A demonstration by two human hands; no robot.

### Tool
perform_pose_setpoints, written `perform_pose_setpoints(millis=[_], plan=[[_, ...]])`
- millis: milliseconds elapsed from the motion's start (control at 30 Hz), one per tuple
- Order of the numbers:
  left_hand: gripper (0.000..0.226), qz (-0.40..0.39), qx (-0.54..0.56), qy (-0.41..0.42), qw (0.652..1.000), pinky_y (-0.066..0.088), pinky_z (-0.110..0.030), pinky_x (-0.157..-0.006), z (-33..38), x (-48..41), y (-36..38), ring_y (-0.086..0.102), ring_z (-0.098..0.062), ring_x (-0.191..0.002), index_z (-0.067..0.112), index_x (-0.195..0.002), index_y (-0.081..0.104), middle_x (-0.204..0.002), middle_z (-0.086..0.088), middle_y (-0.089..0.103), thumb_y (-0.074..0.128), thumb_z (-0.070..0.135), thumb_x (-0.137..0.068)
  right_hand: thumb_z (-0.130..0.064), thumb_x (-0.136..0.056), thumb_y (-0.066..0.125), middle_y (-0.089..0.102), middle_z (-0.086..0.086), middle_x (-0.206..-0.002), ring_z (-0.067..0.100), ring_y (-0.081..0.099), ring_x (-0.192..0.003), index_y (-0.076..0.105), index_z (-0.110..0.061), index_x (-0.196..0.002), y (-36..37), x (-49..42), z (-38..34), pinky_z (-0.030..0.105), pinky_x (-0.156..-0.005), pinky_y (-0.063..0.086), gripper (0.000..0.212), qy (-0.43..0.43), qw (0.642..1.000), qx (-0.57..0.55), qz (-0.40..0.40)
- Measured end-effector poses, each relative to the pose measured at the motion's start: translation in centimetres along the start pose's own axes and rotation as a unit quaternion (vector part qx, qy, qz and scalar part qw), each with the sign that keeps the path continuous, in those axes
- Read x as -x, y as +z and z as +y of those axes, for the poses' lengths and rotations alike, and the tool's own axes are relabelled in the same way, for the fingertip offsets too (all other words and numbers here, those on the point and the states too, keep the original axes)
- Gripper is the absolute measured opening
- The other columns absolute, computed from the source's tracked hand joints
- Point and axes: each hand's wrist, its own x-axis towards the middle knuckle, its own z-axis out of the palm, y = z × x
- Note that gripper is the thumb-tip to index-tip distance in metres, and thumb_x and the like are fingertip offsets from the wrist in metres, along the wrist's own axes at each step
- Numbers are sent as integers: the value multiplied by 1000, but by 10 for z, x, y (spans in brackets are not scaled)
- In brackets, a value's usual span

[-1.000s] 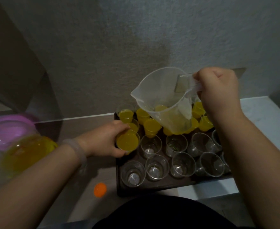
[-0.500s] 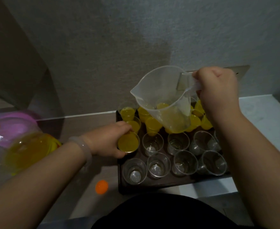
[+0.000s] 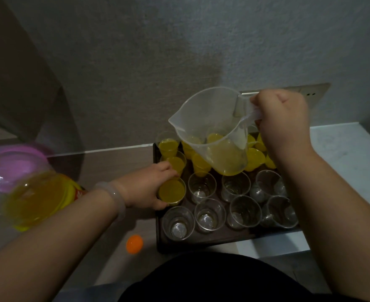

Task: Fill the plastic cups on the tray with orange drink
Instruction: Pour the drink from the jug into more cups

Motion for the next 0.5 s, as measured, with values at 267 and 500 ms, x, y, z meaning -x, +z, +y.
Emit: perform_pose_setpoints(millis=[267, 500], plan=[[78, -1, -6, 4, 1000, 37, -20, -97, -1, 3, 2, 45, -16, -119, 20, -146, 32, -138, 0, 35, 72, 34, -80, -25, -74, 53, 30, 11, -55, 21, 27, -54, 36, 3, -53, 1, 2, 0, 47, -49, 31, 39, -6, 1000, 7, 1], [76, 18, -24, 1, 1000, 44, -25, -95, 0, 6, 2, 50, -15, -116, 22, -145, 36, -140, 3, 31, 71, 38, -80, -24, -72, 52, 27, 9, -55, 21, 26, -54, 39, 1, -54, 1, 4, -2, 47, -47, 28, 34, 2, 1000, -9, 3]])
